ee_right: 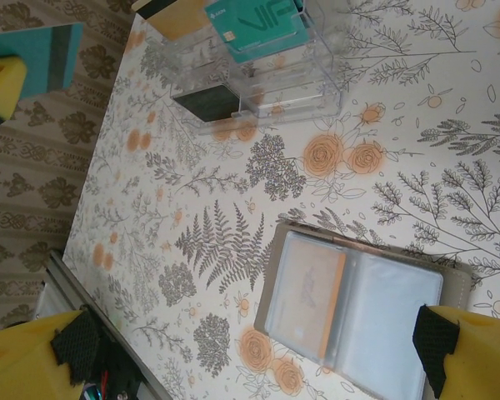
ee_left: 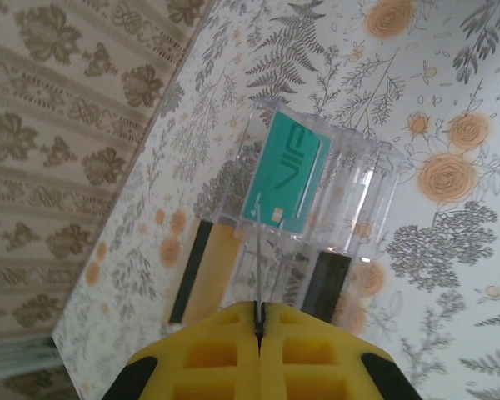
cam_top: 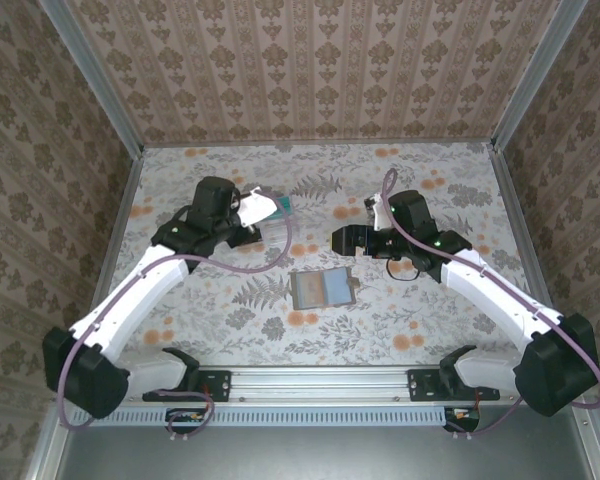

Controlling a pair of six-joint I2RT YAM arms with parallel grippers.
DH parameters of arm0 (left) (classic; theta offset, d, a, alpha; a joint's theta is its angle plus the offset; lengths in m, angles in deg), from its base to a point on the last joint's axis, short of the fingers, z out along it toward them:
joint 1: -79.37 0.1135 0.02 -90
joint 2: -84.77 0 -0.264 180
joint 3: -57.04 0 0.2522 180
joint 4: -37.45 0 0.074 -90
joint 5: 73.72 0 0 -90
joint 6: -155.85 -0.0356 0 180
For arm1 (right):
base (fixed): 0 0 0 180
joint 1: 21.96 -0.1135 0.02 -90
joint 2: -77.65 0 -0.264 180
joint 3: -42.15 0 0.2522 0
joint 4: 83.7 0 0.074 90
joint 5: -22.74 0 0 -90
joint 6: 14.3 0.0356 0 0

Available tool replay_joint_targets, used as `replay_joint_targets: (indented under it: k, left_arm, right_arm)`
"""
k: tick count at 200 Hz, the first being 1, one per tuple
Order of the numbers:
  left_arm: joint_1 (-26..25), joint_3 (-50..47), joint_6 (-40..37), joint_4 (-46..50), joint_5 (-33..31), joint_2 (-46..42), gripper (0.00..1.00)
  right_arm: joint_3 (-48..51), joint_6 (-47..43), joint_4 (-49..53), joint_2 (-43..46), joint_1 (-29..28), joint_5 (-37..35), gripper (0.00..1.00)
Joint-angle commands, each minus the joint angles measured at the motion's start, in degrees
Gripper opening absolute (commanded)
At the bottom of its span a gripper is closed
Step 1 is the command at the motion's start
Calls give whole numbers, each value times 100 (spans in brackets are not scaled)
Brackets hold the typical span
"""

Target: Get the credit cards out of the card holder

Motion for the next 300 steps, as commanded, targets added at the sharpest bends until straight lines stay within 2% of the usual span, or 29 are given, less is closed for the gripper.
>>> replay_joint_targets:
  k: [1, 51, 124, 185, 300]
  left_arm:
    - [9, 245, -1033, -238, 191, 384, 0]
    - [-42, 748, -1601, -445, 386, 1500, 0]
    - [-37, 1451, -1693, -480, 468, 2710, 0]
    - [9, 1757, -1620, -176, 695, 3113, 0]
    - [176, 1838, -1517, -17, 636, 3428, 0]
  right_arm:
    - [-165, -143, 263, 186, -22, -170, 100]
    - [-106, -235, 473, 395, 41, -352, 100]
    - [-139, -326, 563, 366, 204, -302, 100]
    - [-197, -370, 534, 184, 300, -219, 100]
    - [-218, -343, 434, -23, 375, -102, 100]
